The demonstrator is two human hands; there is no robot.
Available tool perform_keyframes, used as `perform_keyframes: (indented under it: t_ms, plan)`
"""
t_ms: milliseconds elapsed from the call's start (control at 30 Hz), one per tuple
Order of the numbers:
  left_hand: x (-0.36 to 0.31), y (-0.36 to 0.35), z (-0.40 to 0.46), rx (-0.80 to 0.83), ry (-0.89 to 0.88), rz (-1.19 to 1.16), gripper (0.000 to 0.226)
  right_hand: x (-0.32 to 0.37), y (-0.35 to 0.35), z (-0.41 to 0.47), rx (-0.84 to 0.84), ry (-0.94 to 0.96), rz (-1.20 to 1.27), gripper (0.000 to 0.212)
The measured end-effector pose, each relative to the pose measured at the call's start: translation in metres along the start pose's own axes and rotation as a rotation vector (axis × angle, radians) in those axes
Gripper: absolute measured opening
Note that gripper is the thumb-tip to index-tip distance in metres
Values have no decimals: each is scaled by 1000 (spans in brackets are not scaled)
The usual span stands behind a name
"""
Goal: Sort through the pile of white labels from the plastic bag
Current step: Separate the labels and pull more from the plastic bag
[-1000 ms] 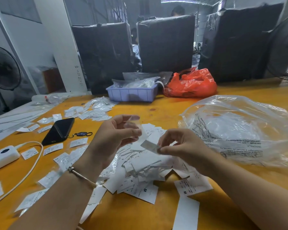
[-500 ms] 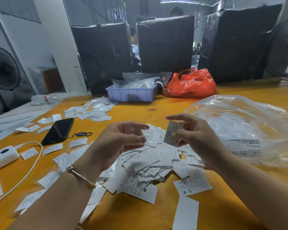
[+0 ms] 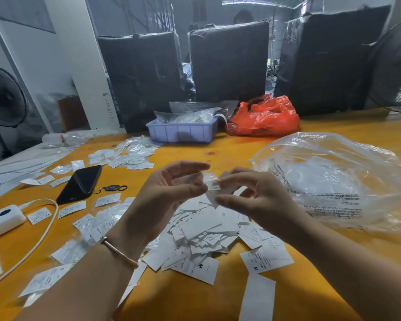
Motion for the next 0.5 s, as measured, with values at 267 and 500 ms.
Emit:
perform_keyframes:
  t_ms: [267,500]
  plan:
    - [2,-3,-4,57,-17,327,35,5,4,-1,-85,51,196,21]
    - [7,-8,-3,158,43,475,21,8,6,-2,-99,132,-205,16]
Point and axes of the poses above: each hand's wrist, its own z-axis towards the middle knuckle, its own y-axis out of the back of the hand, x = y × z, the point moved 3 cm from there along z, towards the middle knuckle
